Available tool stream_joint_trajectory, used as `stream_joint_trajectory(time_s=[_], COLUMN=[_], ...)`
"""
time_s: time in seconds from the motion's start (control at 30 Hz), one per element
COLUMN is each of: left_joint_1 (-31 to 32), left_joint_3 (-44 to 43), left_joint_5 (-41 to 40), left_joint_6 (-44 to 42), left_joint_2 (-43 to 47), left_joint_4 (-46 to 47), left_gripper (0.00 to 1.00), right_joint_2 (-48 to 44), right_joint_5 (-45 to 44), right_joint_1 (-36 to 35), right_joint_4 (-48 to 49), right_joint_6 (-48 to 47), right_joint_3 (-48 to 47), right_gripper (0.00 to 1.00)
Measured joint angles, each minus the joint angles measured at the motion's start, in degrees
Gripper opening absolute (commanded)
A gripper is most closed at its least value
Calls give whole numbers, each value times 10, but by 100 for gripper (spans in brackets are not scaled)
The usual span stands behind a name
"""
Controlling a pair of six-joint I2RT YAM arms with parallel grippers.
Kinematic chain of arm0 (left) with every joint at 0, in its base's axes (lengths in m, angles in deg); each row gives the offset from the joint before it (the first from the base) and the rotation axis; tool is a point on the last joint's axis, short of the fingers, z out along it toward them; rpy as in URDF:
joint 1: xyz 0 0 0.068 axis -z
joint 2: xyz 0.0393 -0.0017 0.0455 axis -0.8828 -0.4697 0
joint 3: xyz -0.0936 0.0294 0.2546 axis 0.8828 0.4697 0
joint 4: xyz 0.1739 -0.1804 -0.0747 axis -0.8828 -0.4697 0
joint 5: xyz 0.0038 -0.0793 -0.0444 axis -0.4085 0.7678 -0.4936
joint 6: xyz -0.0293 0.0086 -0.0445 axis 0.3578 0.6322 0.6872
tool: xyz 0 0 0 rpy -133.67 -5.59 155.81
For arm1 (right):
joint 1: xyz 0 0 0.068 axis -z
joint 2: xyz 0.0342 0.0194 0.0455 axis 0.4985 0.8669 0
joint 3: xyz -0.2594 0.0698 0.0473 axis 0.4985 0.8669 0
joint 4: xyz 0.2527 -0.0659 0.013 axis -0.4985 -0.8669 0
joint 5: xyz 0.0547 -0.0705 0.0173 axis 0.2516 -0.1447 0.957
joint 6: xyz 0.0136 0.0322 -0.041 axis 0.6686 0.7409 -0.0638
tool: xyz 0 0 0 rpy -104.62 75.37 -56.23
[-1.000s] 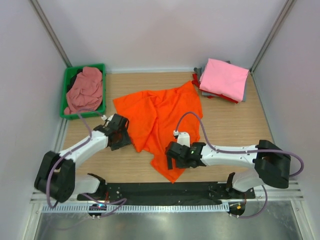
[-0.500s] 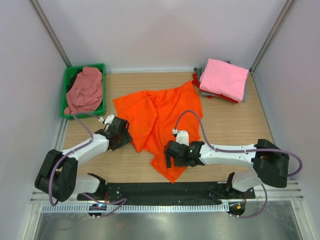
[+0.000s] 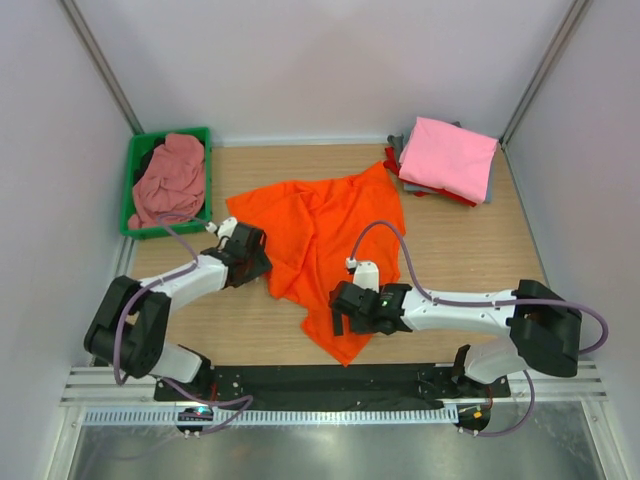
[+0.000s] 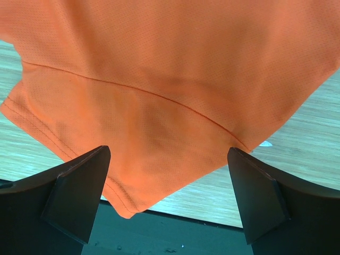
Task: Fold and stack the t-shirts
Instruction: Flatten the tshirt out
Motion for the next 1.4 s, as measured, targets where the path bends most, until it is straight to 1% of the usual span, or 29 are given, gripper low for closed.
stream_joint_trajectory(time_s=[0.07, 0.1, 0.17, 0.2, 0.27, 0.3, 0.33, 0.47, 0.57, 0.63, 0.77, 0.83, 0.97, 1.03, 1.13, 1.23, 1.4], left_joint_1=[0, 0, 0, 0, 0, 0, 0, 0, 0, 1, -2, -6, -12, -12, -12, -12, -12], left_joint_3=[-19, -31, -46, -54, -66, -71, -74, -82, -94, -98, -98, -98, -102, -104, -105, -106, -106], left_joint_5=[-3, -4, -7, -9, -9, -7, -6, 7, 26, 34, 48, 52, 52, 53, 53, 56, 60], left_joint_6=[-5, -8, -13, -17, -22, -24, -26, -40, -58, -74, -109, -124, -132, -132, -135, -138, -139], left_joint_2=[-25, -39, -60, -70, -87, -94, -99, -105, -101, -81, 17, 89, 195, 226, 247, 252, 259], left_joint_4=[3, 5, 12, 16, 24, 28, 32, 31, -9, -56, -151, -194, -266, -293, -323, -346, -366], left_gripper=[55, 49, 42, 31, 18, 2, 0, 0, 0, 0, 0, 2, 4, 5, 4, 2, 0], right_joint_2=[2, 3, 4, 5, 6, 6, 7, 12, 16, 16, 14, 11, 7, 7, 7, 5, -20], right_joint_5=[2, 4, 6, 7, 10, 11, 11, 14, 19, 22, 30, 35, 30, 23, 15, 6, -11], right_joint_1=[0, 0, 0, 0, 0, 0, 0, 0, 0, 0, 0, 0, -14, -33, -70, -115, -172], right_joint_4=[7, 11, 19, 21, 26, 27, 28, 35, 38, 40, 53, 57, 46, 34, 16, 0, -42], right_joint_6=[-1, -2, -4, -5, -9, -10, -13, -23, -24, -24, -18, -12, 14, 29, 59, 96, 167], right_joint_3=[0, 1, 4, 5, 9, 10, 12, 13, 13, 13, 21, 27, 35, 34, 32, 32, 32], right_gripper=[100, 100, 100, 100, 100, 100, 100, 100, 100, 100, 98, 97, 96, 97, 96, 97, 97])
